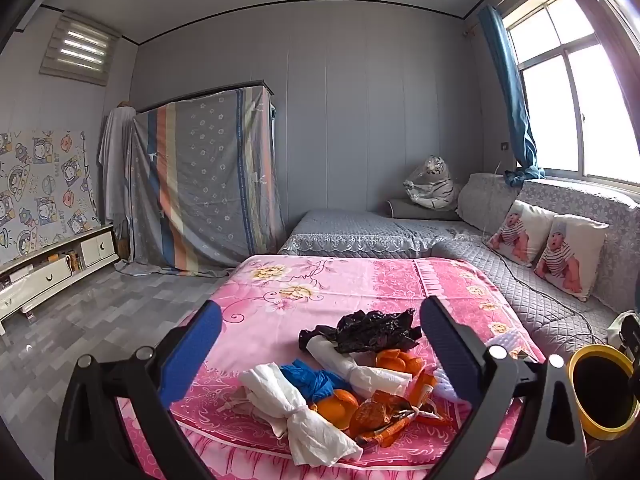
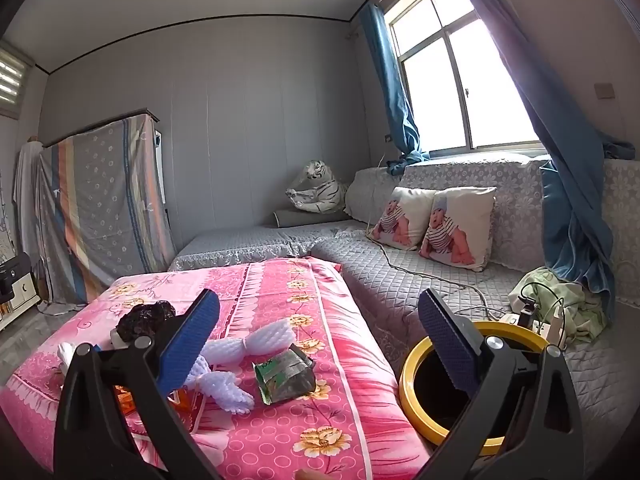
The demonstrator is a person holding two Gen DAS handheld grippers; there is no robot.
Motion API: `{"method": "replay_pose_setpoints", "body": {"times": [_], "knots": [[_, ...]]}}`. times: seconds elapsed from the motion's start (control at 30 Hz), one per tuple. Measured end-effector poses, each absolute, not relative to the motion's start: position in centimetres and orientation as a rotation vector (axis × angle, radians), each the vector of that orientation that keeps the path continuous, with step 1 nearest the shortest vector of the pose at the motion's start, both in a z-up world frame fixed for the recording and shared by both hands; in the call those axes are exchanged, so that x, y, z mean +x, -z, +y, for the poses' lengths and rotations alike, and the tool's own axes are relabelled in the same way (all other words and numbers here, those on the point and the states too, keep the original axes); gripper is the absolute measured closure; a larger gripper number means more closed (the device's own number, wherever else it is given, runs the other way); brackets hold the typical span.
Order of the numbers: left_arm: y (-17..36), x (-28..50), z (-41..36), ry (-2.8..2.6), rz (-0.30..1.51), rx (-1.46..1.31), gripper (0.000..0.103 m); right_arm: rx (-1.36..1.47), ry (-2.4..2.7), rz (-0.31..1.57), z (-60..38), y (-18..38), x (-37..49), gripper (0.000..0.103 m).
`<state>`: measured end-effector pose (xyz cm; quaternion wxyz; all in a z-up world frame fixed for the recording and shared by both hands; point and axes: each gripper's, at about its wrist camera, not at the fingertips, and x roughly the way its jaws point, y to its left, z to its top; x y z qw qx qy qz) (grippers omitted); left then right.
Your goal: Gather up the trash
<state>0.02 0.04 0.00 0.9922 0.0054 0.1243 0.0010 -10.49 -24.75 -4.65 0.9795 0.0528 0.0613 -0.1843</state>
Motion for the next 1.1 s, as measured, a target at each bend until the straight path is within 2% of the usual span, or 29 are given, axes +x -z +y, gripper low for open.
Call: {"method": "replay_pose_setpoints", "body": {"times": [1.1], "knots": [[-0.2, -0.1, -0.1, -0.004, 0.244, 0.011, 0.007, 0.1, 0.364, 0.124, -24.7, 5.0, -10.3, 0.008]]}}
